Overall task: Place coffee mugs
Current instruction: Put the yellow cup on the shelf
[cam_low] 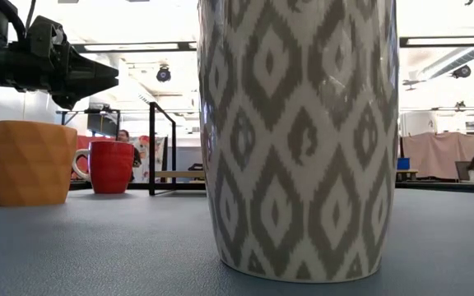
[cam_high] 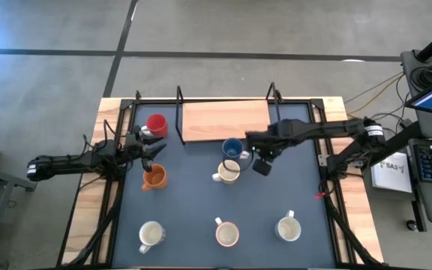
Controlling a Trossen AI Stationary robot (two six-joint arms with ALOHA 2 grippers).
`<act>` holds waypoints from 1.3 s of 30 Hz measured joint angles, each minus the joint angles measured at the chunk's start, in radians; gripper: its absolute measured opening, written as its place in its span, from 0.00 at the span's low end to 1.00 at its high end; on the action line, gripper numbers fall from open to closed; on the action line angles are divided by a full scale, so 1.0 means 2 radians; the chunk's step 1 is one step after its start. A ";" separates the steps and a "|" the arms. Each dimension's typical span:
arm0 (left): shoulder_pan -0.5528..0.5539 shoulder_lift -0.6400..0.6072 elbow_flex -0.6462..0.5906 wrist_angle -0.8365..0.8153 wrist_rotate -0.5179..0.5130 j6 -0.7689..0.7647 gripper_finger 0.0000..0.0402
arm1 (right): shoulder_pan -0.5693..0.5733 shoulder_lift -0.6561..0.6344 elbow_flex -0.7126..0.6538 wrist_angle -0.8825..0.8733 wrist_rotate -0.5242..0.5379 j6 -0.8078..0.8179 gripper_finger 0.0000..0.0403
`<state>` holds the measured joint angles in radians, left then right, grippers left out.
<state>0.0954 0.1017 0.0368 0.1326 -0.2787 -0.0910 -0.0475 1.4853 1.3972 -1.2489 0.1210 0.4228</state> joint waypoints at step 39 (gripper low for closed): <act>0.000 0.001 0.000 0.000 0.000 0.000 0.35 | -0.150 0.068 0.021 0.087 0.018 -0.133 0.03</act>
<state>0.0952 0.1032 0.0368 0.1322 -0.2787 -0.0910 -0.3470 1.6214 1.4384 -1.0750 0.1572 0.1558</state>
